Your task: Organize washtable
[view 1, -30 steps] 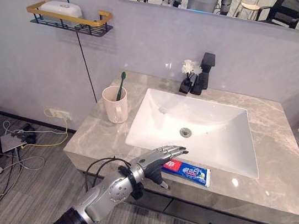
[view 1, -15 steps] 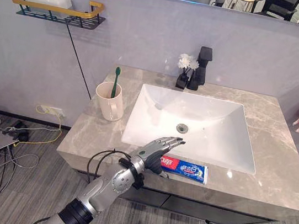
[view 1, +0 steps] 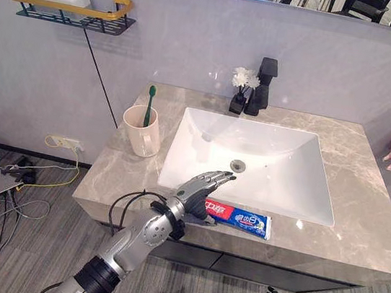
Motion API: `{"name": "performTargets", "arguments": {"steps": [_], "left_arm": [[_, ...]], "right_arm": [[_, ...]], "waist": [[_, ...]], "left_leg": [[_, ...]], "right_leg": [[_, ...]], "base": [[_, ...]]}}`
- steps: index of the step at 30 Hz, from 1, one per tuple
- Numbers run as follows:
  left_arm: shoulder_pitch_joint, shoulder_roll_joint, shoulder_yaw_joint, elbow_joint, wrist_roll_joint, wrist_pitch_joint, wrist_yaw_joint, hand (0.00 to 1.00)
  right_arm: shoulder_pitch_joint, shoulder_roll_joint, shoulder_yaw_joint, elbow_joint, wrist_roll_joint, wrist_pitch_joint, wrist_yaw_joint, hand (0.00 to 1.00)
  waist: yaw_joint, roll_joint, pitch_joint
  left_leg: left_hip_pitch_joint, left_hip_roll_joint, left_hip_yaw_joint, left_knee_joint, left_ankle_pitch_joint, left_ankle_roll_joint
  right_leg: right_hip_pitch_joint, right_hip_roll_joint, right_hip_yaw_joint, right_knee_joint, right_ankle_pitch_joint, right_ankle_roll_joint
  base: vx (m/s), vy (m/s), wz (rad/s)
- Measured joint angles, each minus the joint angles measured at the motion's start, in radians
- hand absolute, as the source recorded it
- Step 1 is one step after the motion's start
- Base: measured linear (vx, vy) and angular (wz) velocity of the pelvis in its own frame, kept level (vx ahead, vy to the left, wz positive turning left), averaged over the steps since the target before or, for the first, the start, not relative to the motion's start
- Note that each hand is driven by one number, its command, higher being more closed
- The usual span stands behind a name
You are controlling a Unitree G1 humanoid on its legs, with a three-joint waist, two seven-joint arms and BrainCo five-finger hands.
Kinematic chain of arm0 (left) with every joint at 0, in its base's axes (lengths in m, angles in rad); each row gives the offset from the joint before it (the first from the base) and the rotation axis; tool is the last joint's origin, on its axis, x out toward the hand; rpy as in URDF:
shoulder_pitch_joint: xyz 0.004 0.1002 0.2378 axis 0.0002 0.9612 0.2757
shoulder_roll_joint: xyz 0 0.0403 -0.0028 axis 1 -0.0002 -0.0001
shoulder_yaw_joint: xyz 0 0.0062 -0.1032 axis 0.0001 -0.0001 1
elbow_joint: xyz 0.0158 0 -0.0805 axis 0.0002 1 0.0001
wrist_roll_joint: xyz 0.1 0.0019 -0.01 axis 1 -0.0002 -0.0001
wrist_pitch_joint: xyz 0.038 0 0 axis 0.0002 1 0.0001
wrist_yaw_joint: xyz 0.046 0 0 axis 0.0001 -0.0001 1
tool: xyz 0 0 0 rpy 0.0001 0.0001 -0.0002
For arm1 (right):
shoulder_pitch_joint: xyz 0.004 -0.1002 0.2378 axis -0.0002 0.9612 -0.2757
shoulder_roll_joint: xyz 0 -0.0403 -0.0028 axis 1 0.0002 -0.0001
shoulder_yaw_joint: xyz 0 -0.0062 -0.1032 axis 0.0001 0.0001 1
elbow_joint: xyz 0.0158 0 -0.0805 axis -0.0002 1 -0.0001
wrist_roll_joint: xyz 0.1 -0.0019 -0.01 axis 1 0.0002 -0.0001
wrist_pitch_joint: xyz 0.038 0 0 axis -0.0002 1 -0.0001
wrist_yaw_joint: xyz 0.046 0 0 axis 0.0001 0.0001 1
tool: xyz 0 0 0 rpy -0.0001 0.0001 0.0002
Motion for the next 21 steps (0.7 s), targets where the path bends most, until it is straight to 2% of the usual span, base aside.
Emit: {"name": "performTargets", "arguments": {"steps": [11,12,21], "left_arm": [[-0.021,0.003,0.012,0.053,0.056,0.0,0.017,0.0],[-0.021,0.003,0.012,0.062,0.057,0.0,0.017,1.0],[-0.024,0.0,0.014,0.09,0.077,0.001,-0.002,1.0]], "right_arm": [[-0.004,0.0,0.028,-0.001,0.0,0.0,0.0,0.0],[-0.004,-0.001,0.028,-0.001,0.0,0.0,0.0,0.0],[-0.007,-0.001,0.029,-0.002,-0.002,0.0,0.001,0.0]], "waist": [[-0.001,0.001,0.0],[-0.001,0.001,0.0],[-0.005,0.004,0.002]], "left_leg": [[0.0,0.0,0.008,-0.001,0.0,0.0],[0.0,0.0,0.01,-0.001,0.0,0.0],[0.003,0.0,0.021,-0.001,-0.001,-0.001]], "right_leg": [[-0.004,0.0,0.011,0.0,0.001,0.002],[-0.005,0.0,0.011,0.0,0.001,0.002],[-0.006,0.001,0.018,0.0,0.003,0.002]], "base": [[0.0,0.0,-0.01],[0.0,0.0,-0.04],[-0.02,0.004,-0.02]]}}
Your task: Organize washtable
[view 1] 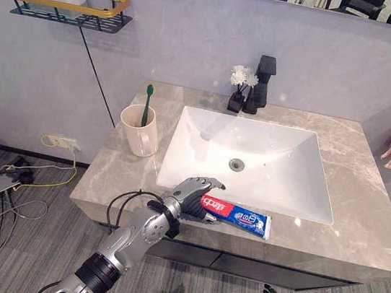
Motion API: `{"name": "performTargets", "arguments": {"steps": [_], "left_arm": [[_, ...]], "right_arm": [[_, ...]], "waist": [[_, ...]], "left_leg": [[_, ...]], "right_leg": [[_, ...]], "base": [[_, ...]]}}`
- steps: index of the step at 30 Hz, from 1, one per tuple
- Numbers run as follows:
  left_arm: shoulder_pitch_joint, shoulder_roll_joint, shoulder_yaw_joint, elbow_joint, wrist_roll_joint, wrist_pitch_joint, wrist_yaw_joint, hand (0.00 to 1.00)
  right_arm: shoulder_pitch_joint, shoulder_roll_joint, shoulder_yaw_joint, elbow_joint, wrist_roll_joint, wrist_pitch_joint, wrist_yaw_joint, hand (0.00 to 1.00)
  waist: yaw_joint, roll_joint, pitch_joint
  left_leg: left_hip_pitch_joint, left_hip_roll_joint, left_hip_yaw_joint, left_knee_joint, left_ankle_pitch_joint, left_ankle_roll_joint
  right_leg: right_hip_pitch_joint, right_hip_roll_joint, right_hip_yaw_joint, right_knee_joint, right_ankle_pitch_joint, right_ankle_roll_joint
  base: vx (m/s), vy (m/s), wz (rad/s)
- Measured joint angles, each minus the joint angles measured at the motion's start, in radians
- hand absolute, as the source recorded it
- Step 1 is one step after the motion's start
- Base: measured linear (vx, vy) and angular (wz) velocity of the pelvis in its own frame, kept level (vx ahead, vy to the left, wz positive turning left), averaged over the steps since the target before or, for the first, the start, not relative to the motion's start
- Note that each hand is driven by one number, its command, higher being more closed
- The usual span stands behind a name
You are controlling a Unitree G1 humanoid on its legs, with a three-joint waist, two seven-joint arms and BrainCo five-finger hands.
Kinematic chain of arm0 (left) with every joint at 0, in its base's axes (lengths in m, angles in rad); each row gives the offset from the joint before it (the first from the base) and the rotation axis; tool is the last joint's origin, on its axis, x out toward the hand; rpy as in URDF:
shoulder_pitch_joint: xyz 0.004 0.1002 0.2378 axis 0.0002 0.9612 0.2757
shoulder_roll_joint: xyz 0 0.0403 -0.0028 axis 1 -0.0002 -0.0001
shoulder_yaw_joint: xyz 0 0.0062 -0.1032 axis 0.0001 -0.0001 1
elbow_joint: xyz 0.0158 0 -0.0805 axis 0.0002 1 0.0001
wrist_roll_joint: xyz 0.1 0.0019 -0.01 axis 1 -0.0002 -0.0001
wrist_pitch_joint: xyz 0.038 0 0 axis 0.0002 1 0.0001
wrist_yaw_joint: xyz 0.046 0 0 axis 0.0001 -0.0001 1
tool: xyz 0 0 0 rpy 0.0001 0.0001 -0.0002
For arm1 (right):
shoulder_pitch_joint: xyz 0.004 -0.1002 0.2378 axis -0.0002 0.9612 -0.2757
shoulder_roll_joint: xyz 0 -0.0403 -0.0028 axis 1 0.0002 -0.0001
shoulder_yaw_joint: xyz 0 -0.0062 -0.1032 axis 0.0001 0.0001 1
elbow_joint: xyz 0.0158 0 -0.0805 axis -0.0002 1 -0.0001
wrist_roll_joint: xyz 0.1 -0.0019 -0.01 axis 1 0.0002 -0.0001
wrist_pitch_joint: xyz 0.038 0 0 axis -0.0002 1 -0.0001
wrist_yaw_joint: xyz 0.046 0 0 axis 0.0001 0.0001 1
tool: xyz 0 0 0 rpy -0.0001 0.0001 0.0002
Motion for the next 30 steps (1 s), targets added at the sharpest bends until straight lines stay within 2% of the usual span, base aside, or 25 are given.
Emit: {"name": "performTargets", "arguments": {"steps": [4,16,24,30], "left_arm": [[-0.005,-0.002,0.036,0.001,0.008,0.009,0.001,1.0],[0.001,0.004,0.056,-0.008,-0.006,0.022,0.028,1.0],[0.047,-0.001,0.082,-0.048,-0.072,0.037,0.048,1.0],[0.088,-0.024,0.09,-0.121,-0.117,0.038,0.085,1.0]], "right_arm": [[0.003,-0.001,-0.001,-0.039,0.0,0.0,0.0,0.0],[0.017,0.0,-0.009,-0.04,0.008,0.001,-0.002,0.0],[0.076,0.003,-0.111,-0.083,0.064,0.0,-0.01,0.0],[0.112,0.013,-0.22,-0.163,0.103,-0.001,-0.046,0.0]], "waist": [[-0.027,0.009,0.004],[-0.026,0.015,0.002],[-0.027,0.025,-0.003],[-0.025,0.026,-0.005]], "left_leg": [[0.01,0.005,0.015,-0.003,-0.002,-0.003],[0.015,0.009,0.027,-0.001,-0.003,-0.004],[0.019,0.019,0.054,-0.001,-0.009,-0.009],[0.014,0.022,0.083,0.001,-0.011,-0.009]], "right_leg": [[-0.001,0.006,0.019,0.0,0.0,0.0],[-0.001,0.01,0.026,0.003,0.001,-0.001],[-0.006,0.02,0.053,0.003,0.002,-0.004],[-0.025,0.025,0.082,0.004,0.009,-0.008]], "base": [[-0.01,0.004,-0.12],[-0.02,-0.001,-0.03],[-0.03,-0.005,-0.09],[-0.03,-0.004,-0.15]]}}
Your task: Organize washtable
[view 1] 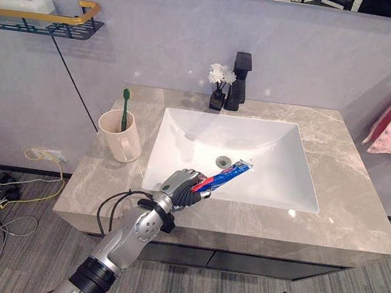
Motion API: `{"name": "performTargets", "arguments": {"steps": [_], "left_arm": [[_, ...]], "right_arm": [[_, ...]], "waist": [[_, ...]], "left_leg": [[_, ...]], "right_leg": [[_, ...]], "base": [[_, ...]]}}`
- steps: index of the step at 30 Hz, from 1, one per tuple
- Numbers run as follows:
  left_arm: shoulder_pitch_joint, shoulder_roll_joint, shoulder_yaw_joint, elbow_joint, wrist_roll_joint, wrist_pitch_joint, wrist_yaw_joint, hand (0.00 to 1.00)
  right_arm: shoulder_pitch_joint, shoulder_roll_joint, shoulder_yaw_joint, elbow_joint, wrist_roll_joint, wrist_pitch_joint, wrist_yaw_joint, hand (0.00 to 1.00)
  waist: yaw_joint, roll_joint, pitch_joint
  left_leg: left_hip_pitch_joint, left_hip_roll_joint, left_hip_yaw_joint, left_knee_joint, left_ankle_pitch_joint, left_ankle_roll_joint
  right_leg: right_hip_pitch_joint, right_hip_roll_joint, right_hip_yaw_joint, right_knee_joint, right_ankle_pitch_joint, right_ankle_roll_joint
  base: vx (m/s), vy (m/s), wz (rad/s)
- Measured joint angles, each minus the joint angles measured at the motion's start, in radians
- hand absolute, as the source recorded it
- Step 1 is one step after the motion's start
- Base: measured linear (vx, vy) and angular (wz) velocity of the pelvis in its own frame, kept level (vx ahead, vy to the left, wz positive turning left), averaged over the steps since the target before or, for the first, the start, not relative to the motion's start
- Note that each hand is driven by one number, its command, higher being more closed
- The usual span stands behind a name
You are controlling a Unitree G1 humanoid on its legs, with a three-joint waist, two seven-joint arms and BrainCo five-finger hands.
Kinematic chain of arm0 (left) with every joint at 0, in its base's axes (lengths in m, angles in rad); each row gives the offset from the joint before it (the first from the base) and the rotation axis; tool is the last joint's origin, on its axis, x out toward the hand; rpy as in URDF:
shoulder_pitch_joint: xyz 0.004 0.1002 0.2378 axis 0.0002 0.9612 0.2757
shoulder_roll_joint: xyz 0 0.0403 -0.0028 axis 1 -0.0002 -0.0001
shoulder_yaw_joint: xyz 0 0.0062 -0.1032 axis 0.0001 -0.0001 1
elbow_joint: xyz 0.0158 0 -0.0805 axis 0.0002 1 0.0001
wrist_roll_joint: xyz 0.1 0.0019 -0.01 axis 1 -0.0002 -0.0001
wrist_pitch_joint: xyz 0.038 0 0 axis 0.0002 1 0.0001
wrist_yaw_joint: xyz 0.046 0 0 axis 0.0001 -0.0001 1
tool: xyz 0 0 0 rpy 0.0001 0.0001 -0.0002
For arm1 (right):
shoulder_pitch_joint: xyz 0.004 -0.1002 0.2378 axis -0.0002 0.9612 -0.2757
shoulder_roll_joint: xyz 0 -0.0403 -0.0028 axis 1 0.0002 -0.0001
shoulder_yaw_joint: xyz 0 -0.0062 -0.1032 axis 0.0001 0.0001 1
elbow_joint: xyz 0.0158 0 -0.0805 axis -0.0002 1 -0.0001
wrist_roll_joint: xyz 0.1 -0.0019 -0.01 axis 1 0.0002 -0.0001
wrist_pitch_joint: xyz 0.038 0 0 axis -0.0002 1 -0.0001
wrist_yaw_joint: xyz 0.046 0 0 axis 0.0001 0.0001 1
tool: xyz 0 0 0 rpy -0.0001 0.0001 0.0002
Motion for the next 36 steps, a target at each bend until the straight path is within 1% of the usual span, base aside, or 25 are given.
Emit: {"name": "performTargets", "arguments": {"steps": [1,2,4,6,8,10,11,13,14,16,17,18,20,23,25,27,29,30,31,32,34,35,36], "left_arm": [[0.005,-0.006,0.003,-0.011,-0.006,0.0,0.002,1.0],[0.011,-0.039,0.024,-0.035,-0.007,0.0,0.005,1.0],[0.022,-0.058,0.057,-0.065,-0.017,-0.001,0.023,1.0],[0.047,-0.089,0.112,-0.104,-0.045,-0.001,0.044,1.0],[0.074,-0.103,0.149,-0.138,-0.047,-0.001,0.05,1.0],[0.121,-0.124,0.194,-0.188,-0.067,-0.001,0.066,1.0],[0.133,-0.129,0.203,-0.2,-0.069,-0.001,0.066,1.0],[0.19,-0.137,0.234,-0.23,-0.073,-0.002,0.067,1.0],[0.202,-0.137,0.238,-0.234,-0.073,-0.002,0.067,1.0],[0.24,-0.138,0.249,-0.237,-0.073,-0.001,0.066,1.0],[0.246,-0.139,0.249,-0.237,-0.073,-0.001,0.065,1.0],[0.257,-0.141,0.25,-0.239,-0.074,-0.001,0.065,1.0],[0.271,-0.15,0.257,-0.252,-0.075,-0.001,0.063,1.0],[0.271,-0.155,0.259,-0.258,-0.087,-0.002,0.061,1.0],[0.271,-0.155,0.259,-0.258,-0.105,-0.004,0.047,1.0],[0.271,-0.155,0.258,-0.258,-0.115,-0.007,0.034,1.0],[0.27,-0.155,0.253,-0.258,-0.125,-0.014,0.021,1.0],[0.269,-0.155,0.245,-0.258,-0.133,-0.016,0.019,1.0],[0.265,-0.155,0.224,-0.258,-0.145,-0.017,0.018,1.0],[0.263,-0.155,0.215,-0.259,-0.148,-0.018,0.018,1.0],[0.263,-0.155,0.171,-0.266,-0.155,-0.02,0.017,1.0],[0.262,-0.155,0.161,-0.271,-0.157,-0.021,0.017,1.0],[0.256,-0.156,0.14,-0.281,-0.162,-0.022,0.017,1.0]], "right_arm": [[0.012,0.002,-0.02,-0.024,0.0,0.001,-0.002,0.0],[0.038,0.007,-0.052,-0.076,0.0,0.0,-0.003,0.0],[0.059,0.01,-0.083,-0.138,0.006,0.0,-0.004,0.0],[0.087,0.022,-0.154,-0.249,0.046,-0.001,-0.005,0.0],[0.112,0.038,-0.19,-0.331,0.083,-0.003,-0.005,0.0],[0.166,0.059,-0.231,-0.467,0.136,-0.007,0.0,0.0],[0.179,0.064,-0.241,-0.502,0.147,-0.007,0.001,0.0],[0.22,0.085,-0.267,-0.652,0.185,-0.009,0.004,0.0],[0.228,0.087,-0.268,-0.689,0.194,-0.009,0.004,0.0],[0.24,0.091,-0.29,-0.83,0.244,-0.017,0.016,0.0],[0.242,0.091,-0.299,-0.863,0.255,-0.022,0.019,0.0],[0.243,0.09,-0.313,-0.922,0.273,-0.039,0.022,0.0],[0.231,0.089,-0.334,-1.022,0.287,-0.054,0.025,0.0],[0.205,0.074,-0.339,-1.098,0.297,-0.065,0.048,0.0],[0.174,0.049,-0.338,-1.144,0.298,-0.079,0.068,0.0],[0.126,0.0,-0.322,-1.182,0.312,-0.093,0.087,0.0],[0.07,-0.056,-0.258,-1.191,0.345,-0.122,0.092,0.0],[0.048,-0.075,-0.224,-1.192,0.362,-0.126,0.098,0.0],[0.022,-0.093,-0.164,-1.191,0.397,-0.132,0.111,0.0],[0.007,-0.098,-0.133,-1.191,0.414,-0.136,0.113,0.0],[-0.047,-0.102,0.018,-1.189,0.474,-0.145,0.13,0.0],[-0.06,-0.103,0.057,-1.186,0.484,-0.146,0.131,0.0],[-0.076,-0.103,0.126,-1.177,0.497,-0.146,0.135,0.0]], "waist": [[-0.001,0.001,0.0],[-0.001,0.002,-0.003],[0.003,0.005,-0.005],[0.002,0.006,-0.006],[-0.004,0.005,-0.007],[-0.013,0.004,-0.007],[-0.016,0.004,-0.007],[-0.021,0.005,-0.008],[-0.02,0.005,-0.009],[-0.023,0.007,-0.015],[-0.023,0.008,-0.019],[-0.022,0.012,-0.03],[-0.023,0.015,-0.034],[-0.023,0.015,-0.034],[-0.021,0.015,-0.034],[-0.02,0.015,-0.035],[-0.014,0.015,-0.035],[-0.009,0.016,-0.036],[0.002,0.017,-0.037],[0.005,0.018,-0.037],[0.012,0.025,-0.049],[0.016,0.027,-0.051],[0.032,0.03,-0.053]], "left_leg": [[0.001,0.0,0.002,0.001,0.0,0.0],[-0.005,0.001,0.01,0.005,-0.004,0.0],[-0.015,0.004,0.028,0.015,-0.011,0.004],[-0.017,0.009,0.053,0.028,-0.021,0.002],[-0.02,0.013,0.057,0.04,-0.026,-0.003],[-0.019,0.017,0.069,0.042,-0.028,-0.005],[-0.019,0.019,0.07,0.042,-0.029,-0.005],[-0.016,0.026,0.091,0.05,-0.04,-0.006],[-0.015,0.028,0.098,0.053,-0.043,-0.006],[-0.018,0.034,0.117,0.07,-0.059,-0.009],[-0.019,0.035,0.119,0.069,-0.059,-0.009],[-0.02,0.035,0.129,0.068,-0.059,-0.01],[-0.019,0.036,0.137,0.069,-0.059,-0.01],[-0.017,0.036,0.138,0.07,-0.059,-0.01],[-0.016,0.035,0.139,0.07,-0.059,-0.01],[-0.016,0.033,0.138,0.071,-0.059,-0.01],[-0.017,0.032,0.134,0.072,-0.06,-0.009],[-0.018,0.032,0.132,0.073,-0.06,-0.009],[-0.021,0.032,0.123,0.072,-0.06,-0.009],[-0.023,0.032,0.117,0.072,-0.059,-0.009],[-0.038,0.031,0.091,0.078,-0.058,-0.008],[-0.04,0.03,0.086,0.082,-0.058,-0.008],[-0.041,0.03,0.078,0.083,-0.056,-0.008]], "right_leg": [[0.0,0.0,0.003,0.0,0.0,0.0],[-0.006,0.002,0.017,0.0,0.001,-0.001],[-0.018,0.005,0.033,0.0,0.005,-0.004],[-0.026,0.012,0.06,0.001,0.012,-0.008],[-0.028,0.016,0.069,0.001,0.013,-0.009],[-0.03,0.021,0.076,0.001,0.013,-0.01],[-0.03,0.022,0.077,0.001,0.013,-0.01],[-0.031,0.029,0.092,0.001,0.014,-0.011],[-0.032,0.031,0.099,0.001,0.015,-0.012],[-0.033,0.037,0.116,0.001,0.015,-0.013],[-0.035,0.038,0.118,0.001,0.015,-0.013],[-0.043,0.04,0.128,0.001,0.016,-0.013],[-0.047,0.041,0.136,0.001,0.017,-0.015],[-0.05,0.042,0.139,0.01,0.017,-0.014],[-0.05,0.041,0.141,0.012,0.016,-0.014],[-0.05,0.038,0.141,0.014,0.016,-0.014],[-0.05,0.036,0.138,0.015,0.016,-0.013],[-0.05,0.036,0.134,0.016,0.016,-0.013],[-0.05,0.035,0.129,0.016,0.016,-0.013],[-0.049,0.035,0.127,0.016,0.016,-0.013],[-0.048,0.031,0.1,0.014,0.015,-0.012],[-0.047,0.031,0.096,0.013,0.015,-0.012],[-0.045,0.029,0.085,0.012,0.015,-0.012]], "base": [[-0.04,-0.008,-0.1],[-0.04,-0.002,-0.16],[-0.04,-0.001,-0.26],[-0.02,-0.004,-0.35],[-0.01,-0.017,-0.21],[-0.02,-0.027,-0.11],[-0.03,-0.027,-0.07],[-0.03,-0.019,-0.2],[-0.04,-0.015,-0.33],[-0.04,-0.019,-0.25],[-0.02,-0.014,-0.16],[0.01,-0.009,-0.19],[0.01,-0.005,-0.14],[0.0,-0.003,-0.01],[-0.02,-0.003,-0.01],[-0.04,-0.006,0.0],[-0.05,-0.01,0.02],[-0.04,-0.015,0.06],[-0.04,-0.02,0.1],[-0.02,-0.018,0.22],[0.0,-0.019,0.32],[0.02,-0.012,0.26],[0.02,-0.007,0.27]]}}
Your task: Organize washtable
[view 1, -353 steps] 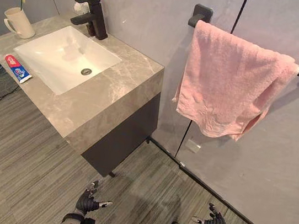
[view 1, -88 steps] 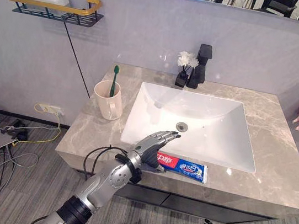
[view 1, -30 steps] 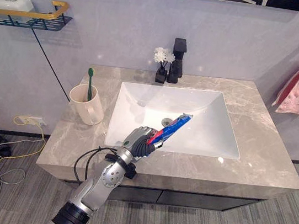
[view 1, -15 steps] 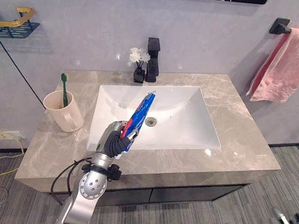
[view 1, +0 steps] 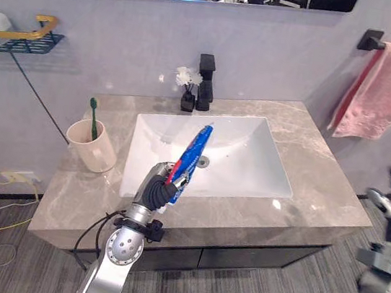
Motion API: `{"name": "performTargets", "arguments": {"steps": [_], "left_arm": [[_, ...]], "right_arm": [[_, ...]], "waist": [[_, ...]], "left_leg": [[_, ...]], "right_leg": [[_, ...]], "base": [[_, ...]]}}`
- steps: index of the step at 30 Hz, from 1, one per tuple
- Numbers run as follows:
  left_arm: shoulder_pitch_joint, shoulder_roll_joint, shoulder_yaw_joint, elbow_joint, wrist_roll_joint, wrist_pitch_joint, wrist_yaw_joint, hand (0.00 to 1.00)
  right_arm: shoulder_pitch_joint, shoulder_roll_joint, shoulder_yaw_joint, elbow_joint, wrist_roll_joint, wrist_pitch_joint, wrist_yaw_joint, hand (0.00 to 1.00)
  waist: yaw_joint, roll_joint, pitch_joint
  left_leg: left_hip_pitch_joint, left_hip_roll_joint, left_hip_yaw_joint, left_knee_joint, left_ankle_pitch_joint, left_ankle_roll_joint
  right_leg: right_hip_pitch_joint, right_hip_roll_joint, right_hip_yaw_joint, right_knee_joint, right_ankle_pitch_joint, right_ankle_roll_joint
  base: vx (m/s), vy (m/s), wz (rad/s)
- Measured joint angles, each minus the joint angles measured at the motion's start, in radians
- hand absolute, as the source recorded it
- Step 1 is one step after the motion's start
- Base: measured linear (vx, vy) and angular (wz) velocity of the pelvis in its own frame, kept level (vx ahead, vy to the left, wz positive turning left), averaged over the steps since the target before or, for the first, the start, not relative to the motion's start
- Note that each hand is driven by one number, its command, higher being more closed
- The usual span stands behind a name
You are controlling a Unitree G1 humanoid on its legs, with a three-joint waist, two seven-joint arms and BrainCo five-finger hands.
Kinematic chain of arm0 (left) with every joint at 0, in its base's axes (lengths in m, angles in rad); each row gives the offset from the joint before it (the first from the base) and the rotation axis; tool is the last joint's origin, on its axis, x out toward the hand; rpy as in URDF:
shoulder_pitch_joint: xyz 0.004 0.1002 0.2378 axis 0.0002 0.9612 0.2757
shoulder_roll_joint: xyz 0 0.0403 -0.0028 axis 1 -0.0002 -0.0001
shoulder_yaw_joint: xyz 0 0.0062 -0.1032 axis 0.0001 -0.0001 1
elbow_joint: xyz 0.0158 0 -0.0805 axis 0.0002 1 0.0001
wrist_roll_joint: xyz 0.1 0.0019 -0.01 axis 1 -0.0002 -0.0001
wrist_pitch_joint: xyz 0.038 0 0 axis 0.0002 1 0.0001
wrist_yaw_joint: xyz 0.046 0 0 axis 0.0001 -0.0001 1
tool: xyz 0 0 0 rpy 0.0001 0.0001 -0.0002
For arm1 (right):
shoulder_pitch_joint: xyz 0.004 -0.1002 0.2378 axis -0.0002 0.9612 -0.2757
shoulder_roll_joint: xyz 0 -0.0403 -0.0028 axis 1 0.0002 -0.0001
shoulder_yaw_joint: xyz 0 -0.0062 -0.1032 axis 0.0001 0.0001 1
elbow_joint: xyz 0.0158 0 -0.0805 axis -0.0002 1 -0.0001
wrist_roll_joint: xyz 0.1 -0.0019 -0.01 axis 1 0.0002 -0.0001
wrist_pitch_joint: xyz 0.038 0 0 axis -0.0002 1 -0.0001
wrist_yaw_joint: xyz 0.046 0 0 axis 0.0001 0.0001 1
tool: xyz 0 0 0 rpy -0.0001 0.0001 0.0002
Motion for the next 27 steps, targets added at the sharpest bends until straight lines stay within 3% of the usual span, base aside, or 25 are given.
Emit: {"name": "performTargets", "arguments": {"steps": [5,10,18,27], "left_arm": [[-0.038,-0.002,-0.037,-0.005,-0.001,-0.005,0.003,1.0],[-0.039,-0.002,-0.075,-0.005,-0.001,-0.006,0.009,1.0],[-0.069,-0.001,-0.115,-0.003,-0.001,-0.005,0.049,1.0],[-0.123,-0.006,-0.168,0.039,0.0,-0.005,0.07,1.0]], "right_arm": [[-0.048,0.004,0.175,0.059,0.012,0.022,0.039,0.0],[-0.056,0.045,0.324,0.134,0.057,0.057,0.058,0.0],[-0.067,0.091,0.424,0.176,0.171,0.073,0.067,0.0],[-0.116,0.11,0.499,0.225,0.309,0.072,0.082,0.0]], "waist": [[0.028,-0.001,-0.001],[0.031,-0.01,-0.003],[0.036,-0.035,-0.013],[0.033,-0.044,-0.018]], "left_leg": [[-0.008,-0.013,-0.047,0.0,0.011,0.007],[-0.011,-0.029,-0.079,-0.005,0.022,0.019],[-0.012,-0.039,-0.095,-0.02,0.039,0.023],[-0.012,-0.044,-0.108,-0.042,0.055,0.025]], "right_leg": [[0.016,-0.014,-0.041,-0.004,0.0,0.0],[0.027,-0.032,-0.074,-0.005,-0.001,0.001],[0.03,-0.042,-0.093,-0.01,0.002,0.005],[0.028,-0.045,-0.11,-0.01,0.002,0.006]], "base": [[-0.01,0.01,0.29],[-0.04,0.022,0.18],[-0.03,0.012,0.08],[-0.01,0.007,0.05]]}}
